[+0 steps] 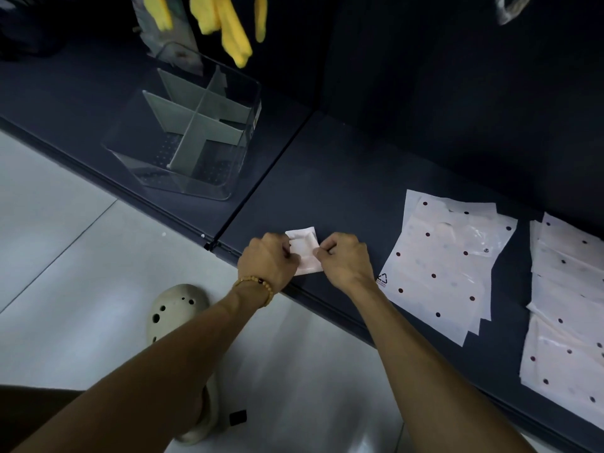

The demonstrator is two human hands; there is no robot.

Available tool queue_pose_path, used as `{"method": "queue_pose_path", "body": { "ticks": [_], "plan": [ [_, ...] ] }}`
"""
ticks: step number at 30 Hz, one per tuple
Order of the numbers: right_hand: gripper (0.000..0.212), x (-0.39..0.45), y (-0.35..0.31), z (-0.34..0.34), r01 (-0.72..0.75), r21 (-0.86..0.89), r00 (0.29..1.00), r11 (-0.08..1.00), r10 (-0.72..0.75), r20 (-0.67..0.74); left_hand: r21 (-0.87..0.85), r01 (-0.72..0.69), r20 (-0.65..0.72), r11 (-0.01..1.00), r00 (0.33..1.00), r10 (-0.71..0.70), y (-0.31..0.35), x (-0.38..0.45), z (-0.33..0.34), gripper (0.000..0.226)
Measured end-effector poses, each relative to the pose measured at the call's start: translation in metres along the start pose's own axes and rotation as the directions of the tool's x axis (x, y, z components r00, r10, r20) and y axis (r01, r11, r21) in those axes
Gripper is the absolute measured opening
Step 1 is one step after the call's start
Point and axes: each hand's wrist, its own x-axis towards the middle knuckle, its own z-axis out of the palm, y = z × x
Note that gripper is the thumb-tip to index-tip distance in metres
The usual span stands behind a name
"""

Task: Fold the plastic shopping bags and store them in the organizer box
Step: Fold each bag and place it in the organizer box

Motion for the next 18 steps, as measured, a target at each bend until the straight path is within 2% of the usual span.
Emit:
{"method": "queue_pose_path", "body": {
  "ticks": [3,6,8,10,12,14,16,18],
  "plan": [
    [0.011,0.003,-0.003,0.0,-0.017,-0.043,1.0,0.999,0.017,0.005,0.102,-0.039,-0.092,0.994,0.995,0.048,-0.003,0.001,0.006,0.038],
    [0.009,0.007,-0.006,0.002,-0.018,-0.114,1.0,0.993,0.019,0.005,0.184,-0.245,-0.177,0.952,0.944,0.277,-0.011,0.003,0.009,0.053],
    [0.009,0.008,-0.007,0.004,-0.02,-0.15,0.999,0.989,0.015,-0.03,0.237,-0.452,-0.131,0.86,0.862,0.489,-0.016,0.004,0.009,0.043],
    [0.009,0.008,-0.008,0.005,-0.023,-0.15,0.997,0.988,0.011,-0.077,0.32,-0.585,-0.015,0.745,0.784,0.621,-0.02,0.004,0.007,0.031],
    [0.014,0.008,-0.009,0.005,-0.019,-0.147,0.994,0.989,0.002,-0.113,0.361,-0.627,0.026,0.69,0.746,0.665,-0.021,0.003,0.005,0.025],
    [0.015,0.007,-0.008,0.003,0.015,-0.079,0.985,0.997,-0.028,-0.171,0.356,-0.626,-0.015,0.694,0.738,0.674,-0.021,0.002,0.004,0.023],
    [0.018,-0.002,-0.004,0.002,0.121,0.01,0.952,0.993,-0.114,-0.283,0.34,-0.616,-0.058,0.711,0.741,0.669,-0.018,0.001,0.005,0.021],
    [0.025,-0.016,0.007,0.004,0.257,-0.129,0.887,0.958,-0.287,-0.362,0.351,-0.593,-0.076,0.725,0.753,0.653,-0.017,-0.002,0.007,0.022]
  ]
}}
